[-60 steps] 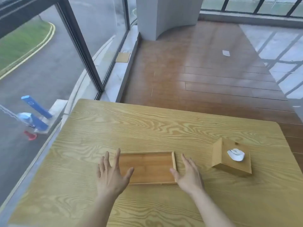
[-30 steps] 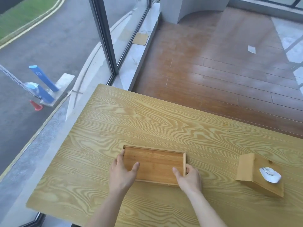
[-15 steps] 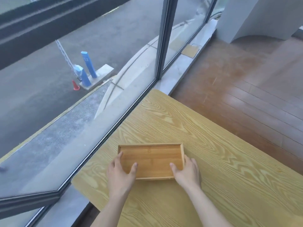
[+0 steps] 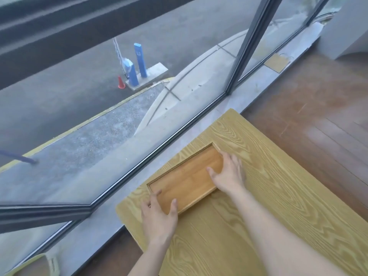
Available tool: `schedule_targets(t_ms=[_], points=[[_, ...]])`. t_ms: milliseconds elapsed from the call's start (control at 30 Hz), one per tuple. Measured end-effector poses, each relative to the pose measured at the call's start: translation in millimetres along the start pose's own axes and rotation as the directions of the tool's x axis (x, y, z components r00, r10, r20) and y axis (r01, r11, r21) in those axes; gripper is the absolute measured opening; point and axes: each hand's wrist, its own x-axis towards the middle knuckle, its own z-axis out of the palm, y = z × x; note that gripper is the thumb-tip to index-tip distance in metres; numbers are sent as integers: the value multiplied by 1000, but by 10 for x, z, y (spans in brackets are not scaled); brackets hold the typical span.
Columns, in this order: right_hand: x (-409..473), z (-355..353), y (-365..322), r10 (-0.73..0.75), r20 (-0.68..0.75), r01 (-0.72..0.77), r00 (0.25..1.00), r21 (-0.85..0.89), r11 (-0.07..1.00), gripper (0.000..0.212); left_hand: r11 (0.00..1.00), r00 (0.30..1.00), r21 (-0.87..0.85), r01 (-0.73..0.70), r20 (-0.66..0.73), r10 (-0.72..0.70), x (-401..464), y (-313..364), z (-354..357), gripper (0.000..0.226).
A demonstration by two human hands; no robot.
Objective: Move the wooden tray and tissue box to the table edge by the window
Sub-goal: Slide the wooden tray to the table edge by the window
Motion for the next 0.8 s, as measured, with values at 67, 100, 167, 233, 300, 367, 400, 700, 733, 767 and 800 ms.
schedule_targets(t_ms=[67,100,167,233,300,367,400,700,733,767,800], points=[[127,11,-79,-24,13,24,1000,-10,1000,79,1000,1000,-1,22,22,-22,-22,8,6,55],[175,20,-108,-33,21,33,999,-7,999,79,999,999,6,32,31,-32,-33,21,5,55],[247,47,-148,-47,36,47,998,1,999,80,999,998,33,38,43,-40,-44,42,-4,56],[285,76,-166,-60,67,60,996,10,998,81,996,998,82,38,51,-43,-34,47,-15,56],[288,115,-157,-73,118,69,990,38,997,84,990,998,139,24,51,-31,-2,28,-34,58],[250,170,-131,-102,155,93,983,63,994,88,978,999,209,-17,46,8,34,1,-68,61],[211,204,-105,-121,158,113,980,54,992,89,968,999,248,-40,36,32,47,-10,-85,63],[-247,341,115,-220,301,283,928,-185,941,101,751,870,440,-492,207,449,181,9,-1,75],[-257,349,129,-208,334,287,919,-205,936,104,733,860,451,-509,254,442,194,-5,36,78],[-261,356,128,-201,352,291,914,-224,930,106,718,855,463,-519,286,434,206,-21,63,79],[-262,366,122,-198,353,292,914,-237,927,106,706,852,476,-524,302,429,217,-32,79,79]])
